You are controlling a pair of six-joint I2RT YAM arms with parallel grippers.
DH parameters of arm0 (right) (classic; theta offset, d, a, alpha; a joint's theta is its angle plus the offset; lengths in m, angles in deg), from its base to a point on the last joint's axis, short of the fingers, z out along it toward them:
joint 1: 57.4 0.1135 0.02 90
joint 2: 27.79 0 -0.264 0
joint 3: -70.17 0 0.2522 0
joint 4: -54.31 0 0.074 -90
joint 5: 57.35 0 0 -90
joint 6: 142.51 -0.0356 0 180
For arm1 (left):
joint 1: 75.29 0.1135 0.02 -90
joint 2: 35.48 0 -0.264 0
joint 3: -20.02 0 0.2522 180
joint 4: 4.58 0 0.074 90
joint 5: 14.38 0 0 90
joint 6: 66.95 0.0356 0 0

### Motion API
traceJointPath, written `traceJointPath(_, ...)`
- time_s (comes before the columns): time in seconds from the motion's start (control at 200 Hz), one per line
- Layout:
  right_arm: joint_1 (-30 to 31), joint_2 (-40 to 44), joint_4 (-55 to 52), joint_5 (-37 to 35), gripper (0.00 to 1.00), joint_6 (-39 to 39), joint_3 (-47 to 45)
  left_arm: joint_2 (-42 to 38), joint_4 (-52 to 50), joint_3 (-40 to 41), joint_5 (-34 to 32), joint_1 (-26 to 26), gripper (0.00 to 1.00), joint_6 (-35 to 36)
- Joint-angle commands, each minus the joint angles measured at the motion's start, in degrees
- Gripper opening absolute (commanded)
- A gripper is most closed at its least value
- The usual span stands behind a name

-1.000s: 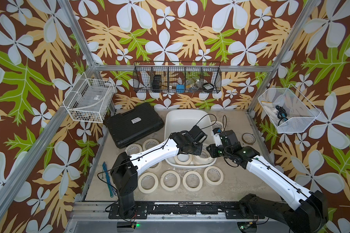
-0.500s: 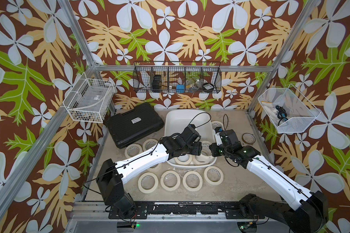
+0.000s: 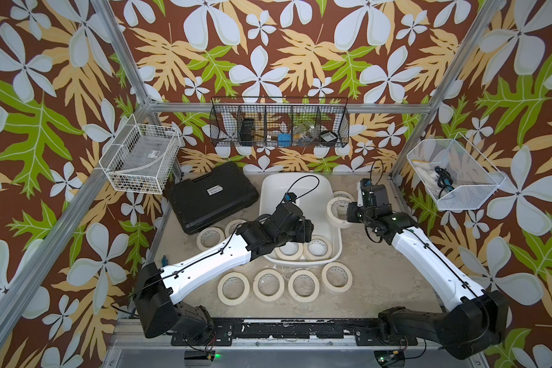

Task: Take out the art tape in the storage box
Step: Place the art tape at the center of the board.

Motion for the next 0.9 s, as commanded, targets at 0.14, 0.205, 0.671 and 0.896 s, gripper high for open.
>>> traceJointPath(0.14,-8.5,-3.0,10.0,-4.1,0.0,-4.9,-0.3,-2.0,0.7,1.8,-1.4,0.8,0.73,-0.5)
traceJointPath(0.205,-10.1,-4.5,11.3,-6.0,0.0,-6.4,-0.4,-2.3,0.7,2.1,-1.5,0.8,0.73,-0.5)
traceJointPath(0.671,-13.5,-15.7,15.5,-21.9,0.0,-13.3,-2.9,-3.4,0.0,2.7,-1.5,1.5,0.73,0.0)
traceJointPath(0.896,-14.4,-22.6,16.2,-20.0,0.0,-13.6,-0.3,-3.7,-0.4,2.6,-1.5,1.6,0.73,0.3)
